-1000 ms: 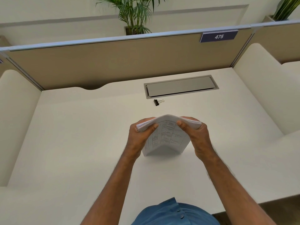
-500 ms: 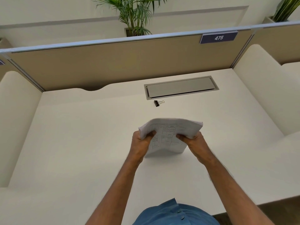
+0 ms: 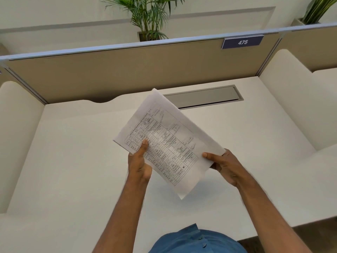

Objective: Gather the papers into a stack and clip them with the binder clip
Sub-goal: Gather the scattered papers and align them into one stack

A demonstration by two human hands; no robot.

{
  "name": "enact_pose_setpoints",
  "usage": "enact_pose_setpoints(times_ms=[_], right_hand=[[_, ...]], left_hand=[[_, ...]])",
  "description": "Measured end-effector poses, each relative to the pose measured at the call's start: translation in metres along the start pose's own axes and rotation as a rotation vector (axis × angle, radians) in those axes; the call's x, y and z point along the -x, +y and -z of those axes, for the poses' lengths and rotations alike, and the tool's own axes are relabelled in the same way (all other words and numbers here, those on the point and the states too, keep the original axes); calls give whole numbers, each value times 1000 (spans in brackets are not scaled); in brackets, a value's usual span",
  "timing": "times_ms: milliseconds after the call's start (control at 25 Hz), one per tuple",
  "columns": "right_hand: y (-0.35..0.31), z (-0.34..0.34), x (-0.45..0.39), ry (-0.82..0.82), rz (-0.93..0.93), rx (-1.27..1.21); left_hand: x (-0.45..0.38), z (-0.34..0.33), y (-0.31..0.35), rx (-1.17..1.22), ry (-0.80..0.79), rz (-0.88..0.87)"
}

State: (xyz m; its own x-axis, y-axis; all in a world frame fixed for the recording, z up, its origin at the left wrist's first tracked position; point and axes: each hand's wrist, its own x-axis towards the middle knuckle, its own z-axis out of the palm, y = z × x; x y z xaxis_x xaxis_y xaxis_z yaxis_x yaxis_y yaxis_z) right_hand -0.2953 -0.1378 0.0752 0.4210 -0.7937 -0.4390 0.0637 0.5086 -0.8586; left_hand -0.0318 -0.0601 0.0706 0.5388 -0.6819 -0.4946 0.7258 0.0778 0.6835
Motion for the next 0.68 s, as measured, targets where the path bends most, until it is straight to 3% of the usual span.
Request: enact_pose_setpoints(times_ms=[80,200,400,680], right_hand=[[3,-13,1,-28,-13,-156],[10,-32,3,-63,-12,-135],[-7,-25,-1,148,145,118],[-21,-13,-3,273,272,243]], left_hand=[[-1,0,-5,75,5,52],[2,-1,-12,149,-43,133],[-6,17,5,126,-185,60],[-16,29,60,-594,-455,-56]])
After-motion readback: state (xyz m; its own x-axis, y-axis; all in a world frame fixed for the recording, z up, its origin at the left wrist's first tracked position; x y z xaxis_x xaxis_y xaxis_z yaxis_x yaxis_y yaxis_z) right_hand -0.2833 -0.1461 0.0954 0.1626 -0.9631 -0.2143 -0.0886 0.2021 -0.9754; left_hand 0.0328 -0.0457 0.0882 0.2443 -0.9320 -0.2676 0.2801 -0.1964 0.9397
